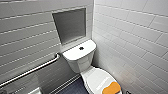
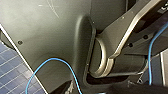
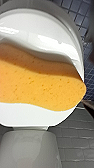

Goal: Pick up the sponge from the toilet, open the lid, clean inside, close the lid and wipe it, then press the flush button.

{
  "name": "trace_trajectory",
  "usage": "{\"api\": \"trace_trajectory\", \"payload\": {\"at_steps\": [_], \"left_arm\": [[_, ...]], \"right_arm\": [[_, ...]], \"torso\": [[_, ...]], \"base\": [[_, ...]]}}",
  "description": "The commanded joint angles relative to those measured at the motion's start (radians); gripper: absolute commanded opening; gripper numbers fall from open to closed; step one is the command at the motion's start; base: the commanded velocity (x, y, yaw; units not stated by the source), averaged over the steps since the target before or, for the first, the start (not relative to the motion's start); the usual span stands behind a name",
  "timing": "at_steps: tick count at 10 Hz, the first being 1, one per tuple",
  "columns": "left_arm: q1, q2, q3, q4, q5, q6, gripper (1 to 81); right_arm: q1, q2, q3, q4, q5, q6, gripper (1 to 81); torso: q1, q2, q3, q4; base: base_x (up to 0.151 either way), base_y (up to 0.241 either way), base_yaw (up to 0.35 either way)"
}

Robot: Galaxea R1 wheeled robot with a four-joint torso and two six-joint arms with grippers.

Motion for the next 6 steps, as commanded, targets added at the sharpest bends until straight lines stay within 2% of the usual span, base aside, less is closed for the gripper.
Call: {"api": "trace_trajectory", "payload": {"at_steps": [1, 2, 3, 4, 5, 6], "left_arm": [[0.029, 0.002, -0.005, -0.006, 0.079, 0.004, 81.1], [0.031, 0.01, -0.023, -0.006, 0.079, 0.002, 81.1], [0.034, 0.017, -0.039, -0.006, 0.079, 0.002, 81.1], [0.035, 0.026, -0.051, -0.006, 0.079, 0.002, 81.1], [0.035, 0.03, -0.053, -0.006, 0.079, 0.002, 81.1], [0.037, 0.03, -0.053, -0.006, 0.079, 0.001, 81.1]], "right_arm": [[0.148, -0.048, 0.013, 0.04, -0.028, 0.011, 81.1], [0.161, -0.051, 0.017, 0.053, -0.028, 0.011, 81.1], [0.162, -0.044, 0.013, 0.051, -0.028, 0.011, 81.1], [0.162, -0.034, -0.008, 0.06, -0.028, 0.011, 81.1], [0.165, -0.026, -0.036, 0.077, -0.028, 0.011, 81.1], [0.175, -0.021, -0.053, 0.111, -0.03, 0.011, 81.1]], "torso": [[0.062, -0.096, 0.0, 0.0], [0.086, -0.134, -0.035, 0.0], [0.107, -0.168, -0.096, 0.0], [0.124, -0.195, -0.108, 0.0], [0.143, -0.226, -0.077, 0.0], [0.164, -0.26, -0.071, 0.0]], "base": [[0.0, 0.0, 0.0], [0.0, 0.0, 0.0], [0.0, 0.0, 0.0], [0.0, 0.0, 0.0], [0.0, 0.0, 0.0], [0.0, 0.0, 0.0]]}}
